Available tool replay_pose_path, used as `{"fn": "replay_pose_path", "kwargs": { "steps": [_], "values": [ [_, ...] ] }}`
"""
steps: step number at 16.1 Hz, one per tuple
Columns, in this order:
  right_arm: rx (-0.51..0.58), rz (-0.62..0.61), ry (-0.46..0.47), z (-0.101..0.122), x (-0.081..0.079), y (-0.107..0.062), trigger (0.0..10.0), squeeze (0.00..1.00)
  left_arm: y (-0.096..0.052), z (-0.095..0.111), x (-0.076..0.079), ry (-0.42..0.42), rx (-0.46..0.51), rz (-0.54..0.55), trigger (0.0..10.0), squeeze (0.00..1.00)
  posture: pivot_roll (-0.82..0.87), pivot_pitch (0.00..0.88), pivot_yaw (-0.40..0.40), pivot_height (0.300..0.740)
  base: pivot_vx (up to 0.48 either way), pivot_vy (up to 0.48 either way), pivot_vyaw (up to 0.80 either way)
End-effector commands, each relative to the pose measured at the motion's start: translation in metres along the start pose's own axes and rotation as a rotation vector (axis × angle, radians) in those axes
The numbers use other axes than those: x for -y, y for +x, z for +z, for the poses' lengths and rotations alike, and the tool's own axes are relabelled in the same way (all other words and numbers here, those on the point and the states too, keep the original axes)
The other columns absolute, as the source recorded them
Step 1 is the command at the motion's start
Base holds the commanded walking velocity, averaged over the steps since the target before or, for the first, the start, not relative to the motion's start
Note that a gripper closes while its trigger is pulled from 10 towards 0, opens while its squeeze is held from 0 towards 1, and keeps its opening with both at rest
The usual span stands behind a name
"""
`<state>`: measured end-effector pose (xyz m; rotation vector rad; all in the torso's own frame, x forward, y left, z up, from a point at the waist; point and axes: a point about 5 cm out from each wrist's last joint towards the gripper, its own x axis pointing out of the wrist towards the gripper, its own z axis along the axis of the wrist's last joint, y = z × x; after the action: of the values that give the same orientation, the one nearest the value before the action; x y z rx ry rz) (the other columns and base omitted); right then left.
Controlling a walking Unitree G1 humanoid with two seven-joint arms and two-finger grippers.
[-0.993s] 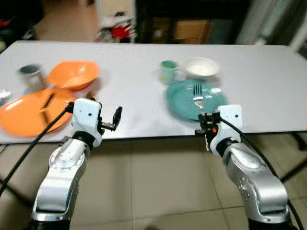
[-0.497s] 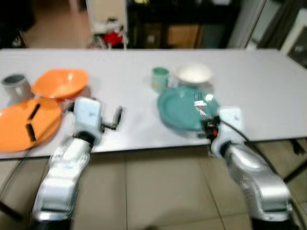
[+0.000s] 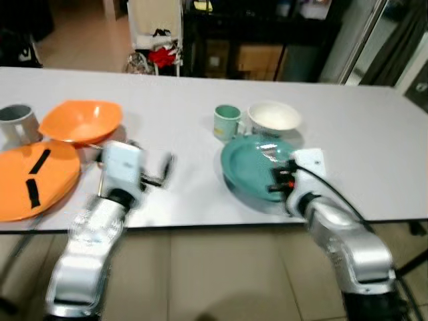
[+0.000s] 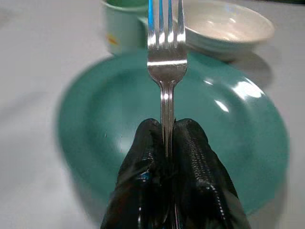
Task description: Setting the table
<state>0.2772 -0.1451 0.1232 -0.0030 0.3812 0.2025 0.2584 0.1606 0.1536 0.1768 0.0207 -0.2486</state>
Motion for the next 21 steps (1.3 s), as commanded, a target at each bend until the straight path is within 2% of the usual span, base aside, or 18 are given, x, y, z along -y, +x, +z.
{"fn": "replay_pose_path", "kwargs": {
  "steps": [1,3,5,7,13,15,17,21],
  "values": [
    [0.031,0.032,0.008,0.009,-0.007,0.004,10.0,0.00,-0.003,0.004,-0.008,0.019,0.004,0.029,10.0,0.00,0.16,0.000,-0.067,0.740,0.307,0.000,0.00],
    [0.018,0.028,0.026,0.009,-0.008,0.008,10.0,0.00,-0.004,0.004,-0.008,0.032,-0.003,0.013,10.0,0.00,0.16,0.000,-0.064,0.740,0.000,0.000,0.00],
    [-0.017,0.014,0.027,0.009,-0.008,0.018,10.0,0.00,-0.003,0.004,-0.005,0.048,-0.022,-0.055,10.0,0.00,0.16,0.000,-0.057,0.740,0.000,0.000,0.00],
    [-0.054,-0.040,0.026,0.011,-0.003,0.030,10.0,0.00,-0.001,0.004,-0.003,0.010,-0.036,-0.130,10.0,0.00,0.16,0.000,-0.054,0.740,0.000,0.000,0.00],
    [-0.158,-0.080,0.076,0.008,0.009,0.059,10.0,0.00,-0.004,0.004,0.004,0.049,-0.099,-0.335,10.0,0.00,0.15,0.000,-0.028,0.740,0.000,0.000,0.00],
    [-0.158,-0.062,0.106,0.011,0.008,0.067,10.0,0.00,-0.006,0.006,0.008,0.044,-0.105,-0.402,10.0,0.00,0.15,0.000,-0.018,0.740,0.000,0.000,0.00],
    [-0.168,-0.066,0.099,0.015,0.008,0.074,10.0,0.00,-0.010,0.008,0.013,0.036,-0.115,-0.497,10.0,0.00,0.15,0.000,-0.017,0.740,0.000,0.000,0.00],
    [-0.190,-0.048,0.118,0.016,0.006,0.085,10.0,0.00,-0.014,0.008,0.014,0.038,-0.137,-0.544,10.0,0.00,0.16,0.000,-0.016,0.740,0.000,0.000,0.00]
  ]
}}
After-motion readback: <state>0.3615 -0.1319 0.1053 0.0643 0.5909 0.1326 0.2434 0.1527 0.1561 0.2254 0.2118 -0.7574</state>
